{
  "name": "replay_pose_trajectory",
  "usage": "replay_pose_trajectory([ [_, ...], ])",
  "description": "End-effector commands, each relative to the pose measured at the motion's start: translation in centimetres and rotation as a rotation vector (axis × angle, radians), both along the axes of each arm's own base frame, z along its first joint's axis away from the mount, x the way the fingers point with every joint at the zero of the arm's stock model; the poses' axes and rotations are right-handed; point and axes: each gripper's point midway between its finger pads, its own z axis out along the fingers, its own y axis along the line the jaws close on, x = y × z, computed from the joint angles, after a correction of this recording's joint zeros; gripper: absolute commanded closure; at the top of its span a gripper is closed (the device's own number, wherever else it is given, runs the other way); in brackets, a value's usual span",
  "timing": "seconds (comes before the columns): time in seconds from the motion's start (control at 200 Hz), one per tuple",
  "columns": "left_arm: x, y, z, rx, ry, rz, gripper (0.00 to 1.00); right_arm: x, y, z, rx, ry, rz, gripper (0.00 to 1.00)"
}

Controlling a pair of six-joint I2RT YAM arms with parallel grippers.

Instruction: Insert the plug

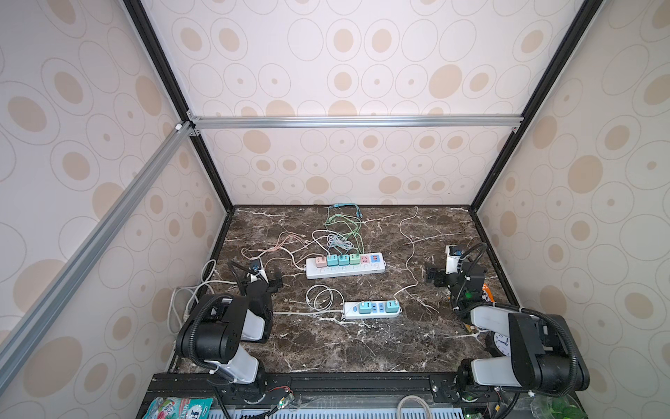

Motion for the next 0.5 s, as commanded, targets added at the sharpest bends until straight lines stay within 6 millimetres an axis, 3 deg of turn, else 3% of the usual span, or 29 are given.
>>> replay_pose_trajectory([
  [0.0, 0.9, 0.3, 2.5, 0.019, -0.085, 0.013, 0.02, 0.0, -0.2, 0.2, -0.031, -0.066, -0.042, 0.0],
  [0.22, 0.8, 0.3, 2.6, 0.023, -0.091, 0.012, 0.02, 0.7, -1.0, -1.3, -0.09, -0.063, -0.146, 0.01],
  [0.305, 0.9, 0.3, 2.7, 0.022, -0.092, 0.012, 0.02, 1.7, -1.5, -2.3, -0.098, 0.054, -0.178, 0.01],
  [0.495, 0.9, 0.2, 2.7, 0.023, -0.091, 0.01, 0.02, 1.8, -1.5, -2.1, -0.097, 0.048, -0.181, 0.0],
])
